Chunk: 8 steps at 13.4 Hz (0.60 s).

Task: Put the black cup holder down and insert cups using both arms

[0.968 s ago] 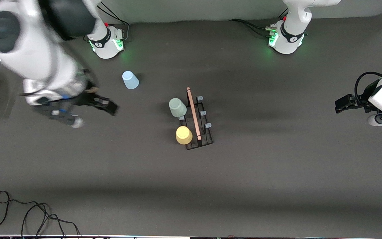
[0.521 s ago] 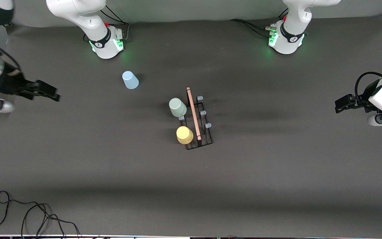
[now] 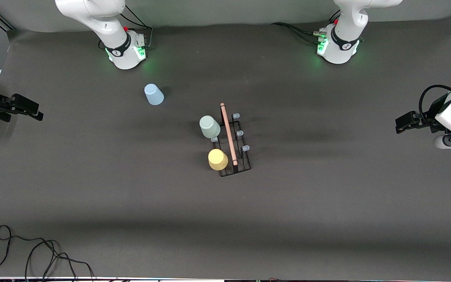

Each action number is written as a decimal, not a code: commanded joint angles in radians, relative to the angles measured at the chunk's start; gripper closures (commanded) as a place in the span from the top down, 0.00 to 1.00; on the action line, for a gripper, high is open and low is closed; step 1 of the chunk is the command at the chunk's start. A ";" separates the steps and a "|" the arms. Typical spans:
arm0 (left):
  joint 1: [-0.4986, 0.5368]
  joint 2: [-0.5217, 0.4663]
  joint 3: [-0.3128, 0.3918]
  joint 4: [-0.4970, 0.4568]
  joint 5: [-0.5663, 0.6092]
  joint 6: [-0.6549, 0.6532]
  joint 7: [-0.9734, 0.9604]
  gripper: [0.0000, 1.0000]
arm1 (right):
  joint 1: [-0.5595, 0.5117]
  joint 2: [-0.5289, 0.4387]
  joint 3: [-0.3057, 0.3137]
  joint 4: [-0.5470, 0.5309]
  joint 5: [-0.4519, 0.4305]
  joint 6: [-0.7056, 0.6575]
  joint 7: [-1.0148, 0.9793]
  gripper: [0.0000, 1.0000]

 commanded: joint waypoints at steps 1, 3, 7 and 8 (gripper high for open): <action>-0.002 0.008 0.003 0.020 -0.005 -0.014 0.003 1.00 | 0.011 -0.018 -0.001 -0.018 -0.042 0.014 -0.025 1.00; -0.002 0.008 0.003 0.020 -0.005 -0.014 0.002 1.00 | 0.010 -0.013 -0.001 -0.011 -0.042 0.008 -0.025 1.00; -0.002 0.012 0.003 0.020 -0.005 -0.013 0.000 1.00 | 0.009 -0.013 -0.001 -0.009 -0.042 -0.003 -0.024 1.00; -0.002 0.012 0.003 0.020 -0.005 -0.014 -0.003 1.00 | 0.009 -0.013 -0.001 -0.009 -0.042 -0.005 -0.022 1.00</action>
